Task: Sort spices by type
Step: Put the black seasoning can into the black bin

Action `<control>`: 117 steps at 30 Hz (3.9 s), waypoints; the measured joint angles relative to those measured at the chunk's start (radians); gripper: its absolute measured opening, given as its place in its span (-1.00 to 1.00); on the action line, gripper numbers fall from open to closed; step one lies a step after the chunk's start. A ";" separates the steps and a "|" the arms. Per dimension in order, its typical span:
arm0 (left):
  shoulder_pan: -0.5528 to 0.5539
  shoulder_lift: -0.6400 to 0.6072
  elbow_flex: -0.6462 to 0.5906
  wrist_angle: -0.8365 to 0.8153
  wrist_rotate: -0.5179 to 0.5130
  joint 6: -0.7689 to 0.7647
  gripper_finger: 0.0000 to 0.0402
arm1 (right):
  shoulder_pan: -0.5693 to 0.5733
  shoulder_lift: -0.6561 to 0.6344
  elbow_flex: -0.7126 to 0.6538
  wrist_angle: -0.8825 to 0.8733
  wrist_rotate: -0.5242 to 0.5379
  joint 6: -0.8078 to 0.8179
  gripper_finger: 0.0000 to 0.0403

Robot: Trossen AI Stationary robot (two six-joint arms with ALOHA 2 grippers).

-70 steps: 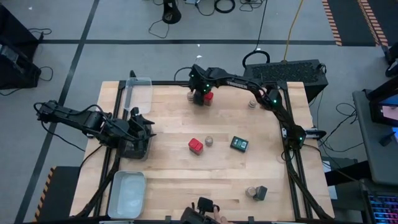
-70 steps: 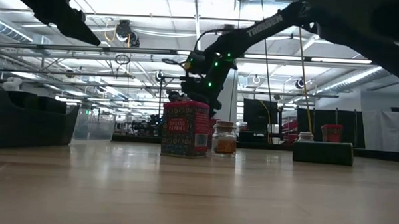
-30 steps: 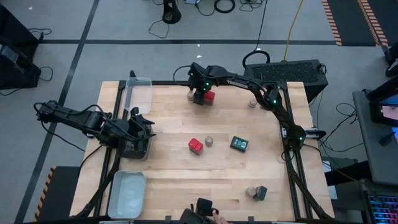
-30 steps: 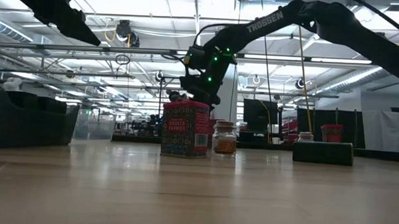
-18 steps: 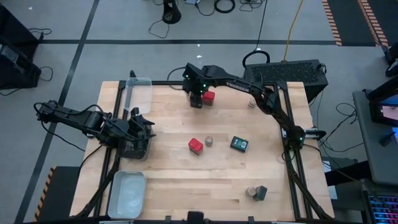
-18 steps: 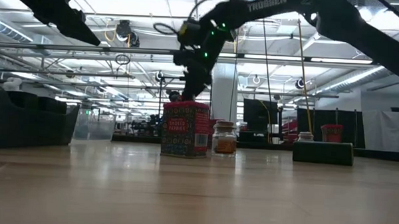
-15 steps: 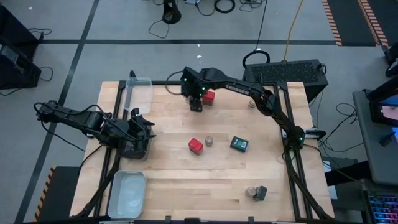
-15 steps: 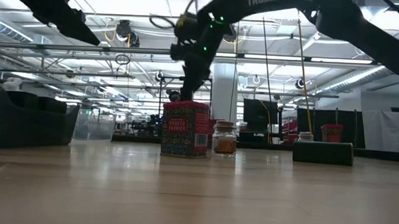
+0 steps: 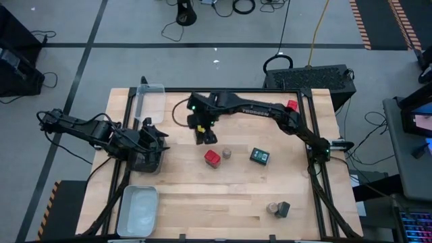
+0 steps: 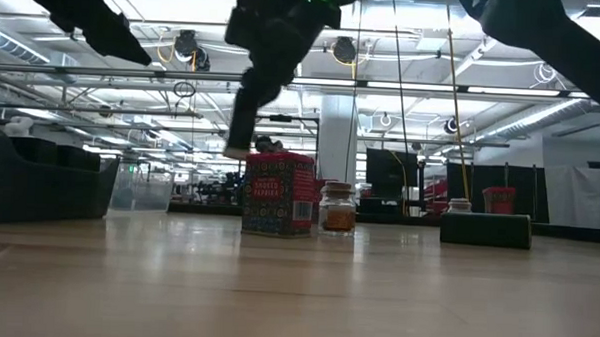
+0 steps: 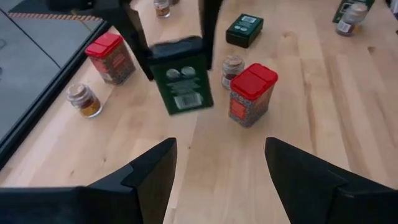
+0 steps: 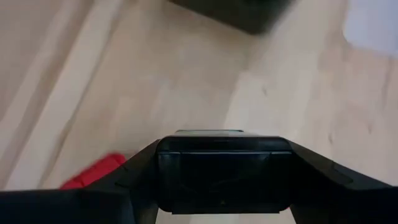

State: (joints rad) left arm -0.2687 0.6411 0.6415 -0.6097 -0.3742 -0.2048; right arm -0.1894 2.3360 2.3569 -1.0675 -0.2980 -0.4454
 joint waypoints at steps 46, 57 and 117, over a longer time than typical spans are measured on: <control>0.000 0.042 -0.159 0.377 0.487 -0.016 0.25 | 0.257 -0.026 -0.002 0.369 -0.040 -0.298 0.24; 0.001 0.057 -0.159 0.383 0.530 0.025 -0.15 | 0.257 -0.026 -0.001 0.372 -0.051 -0.314 0.24; -0.035 -0.063 0.050 -0.610 0.343 -0.426 -0.25 | 0.071 -0.079 -0.024 0.056 -0.049 -0.120 0.68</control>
State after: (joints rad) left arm -0.3035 0.5779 0.6918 -1.2196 -0.0313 -0.6305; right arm -0.1184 2.2570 2.3330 -1.0120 -0.3473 -0.5652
